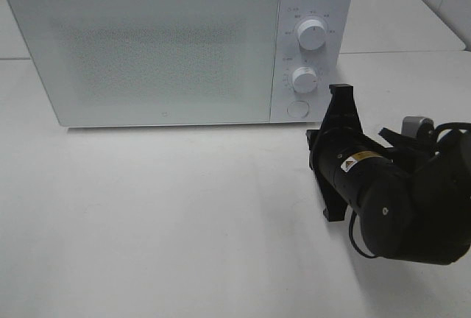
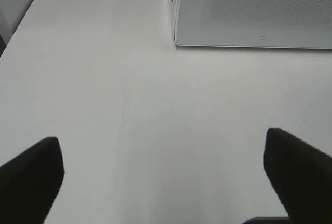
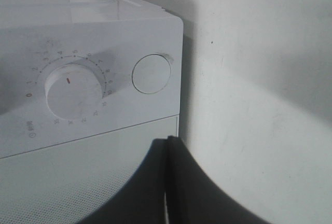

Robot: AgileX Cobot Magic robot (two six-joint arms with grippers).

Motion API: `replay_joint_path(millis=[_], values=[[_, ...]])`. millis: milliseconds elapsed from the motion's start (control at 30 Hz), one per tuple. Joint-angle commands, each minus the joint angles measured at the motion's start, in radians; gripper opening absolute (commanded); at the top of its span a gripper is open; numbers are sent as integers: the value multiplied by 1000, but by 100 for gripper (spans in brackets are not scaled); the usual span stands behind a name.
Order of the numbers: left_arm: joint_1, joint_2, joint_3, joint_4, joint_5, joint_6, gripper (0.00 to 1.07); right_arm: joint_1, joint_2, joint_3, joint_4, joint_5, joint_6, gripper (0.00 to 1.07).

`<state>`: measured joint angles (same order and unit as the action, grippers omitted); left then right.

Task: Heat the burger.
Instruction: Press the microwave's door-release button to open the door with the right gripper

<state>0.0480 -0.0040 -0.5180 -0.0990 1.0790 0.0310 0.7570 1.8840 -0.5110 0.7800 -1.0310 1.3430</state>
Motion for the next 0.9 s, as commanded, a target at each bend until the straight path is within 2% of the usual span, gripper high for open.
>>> replay_joint_path(millis=[33, 633, 900], values=[[0, -8, 2, -5, -9, -2, 100, 0, 22, -29, -10, -11, 9, 0], [0, -8, 2, -5, -9, -1, 100, -152, 153, -188, -193, 12, 66, 0], [0, -8, 2, -5, -9, -1, 100, -175, 204, -245, -217, 38, 101, 0]])
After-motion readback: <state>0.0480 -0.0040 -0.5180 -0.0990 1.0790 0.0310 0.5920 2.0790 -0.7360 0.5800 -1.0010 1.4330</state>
